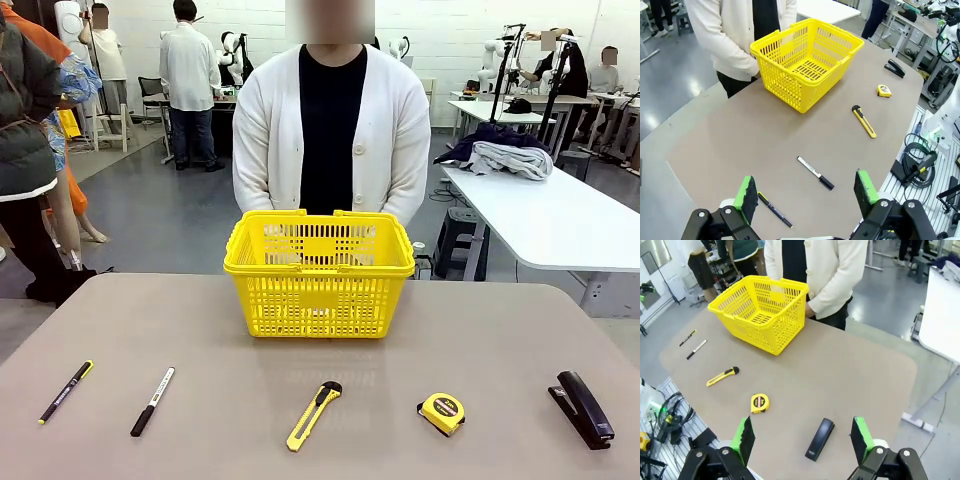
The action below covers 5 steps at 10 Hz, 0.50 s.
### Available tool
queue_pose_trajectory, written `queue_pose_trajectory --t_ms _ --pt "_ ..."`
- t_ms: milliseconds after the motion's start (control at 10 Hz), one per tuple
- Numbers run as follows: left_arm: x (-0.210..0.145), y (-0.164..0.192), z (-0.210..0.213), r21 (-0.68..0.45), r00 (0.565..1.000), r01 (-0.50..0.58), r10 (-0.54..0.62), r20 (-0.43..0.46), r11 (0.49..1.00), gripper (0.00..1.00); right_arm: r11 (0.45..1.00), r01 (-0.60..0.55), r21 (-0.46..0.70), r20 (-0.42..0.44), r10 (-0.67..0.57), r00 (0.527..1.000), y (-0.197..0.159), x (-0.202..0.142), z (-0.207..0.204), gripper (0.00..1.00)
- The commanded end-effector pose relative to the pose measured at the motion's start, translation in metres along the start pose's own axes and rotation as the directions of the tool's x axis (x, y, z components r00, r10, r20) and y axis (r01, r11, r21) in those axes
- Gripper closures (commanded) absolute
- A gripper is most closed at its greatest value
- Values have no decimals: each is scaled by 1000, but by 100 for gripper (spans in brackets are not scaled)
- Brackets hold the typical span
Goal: Place the items the person wants into the basket.
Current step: Pick up the item the person points to and place it in the Market Basket.
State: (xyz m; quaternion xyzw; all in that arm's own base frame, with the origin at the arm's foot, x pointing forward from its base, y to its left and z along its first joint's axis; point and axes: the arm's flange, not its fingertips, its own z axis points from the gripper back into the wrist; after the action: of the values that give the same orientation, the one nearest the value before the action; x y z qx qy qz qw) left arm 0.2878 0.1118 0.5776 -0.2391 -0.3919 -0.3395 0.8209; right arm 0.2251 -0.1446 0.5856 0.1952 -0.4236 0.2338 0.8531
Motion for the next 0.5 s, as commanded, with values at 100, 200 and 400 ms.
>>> queue_pose_trajectory --t_ms 100,200,400 --pt "0 0 0 0 1000 0 0 0 1000 0 1000 0 0 0 0 1000 0 0 0 0" --pt "0 0 0 0 1000 0 0 0 1000 0 1000 0 0 0 0 1000 0 0 0 0" --pt "0 0 0 0 1000 0 0 0 1000 0 1000 0 0 0 0 1000 0 0 0 0"
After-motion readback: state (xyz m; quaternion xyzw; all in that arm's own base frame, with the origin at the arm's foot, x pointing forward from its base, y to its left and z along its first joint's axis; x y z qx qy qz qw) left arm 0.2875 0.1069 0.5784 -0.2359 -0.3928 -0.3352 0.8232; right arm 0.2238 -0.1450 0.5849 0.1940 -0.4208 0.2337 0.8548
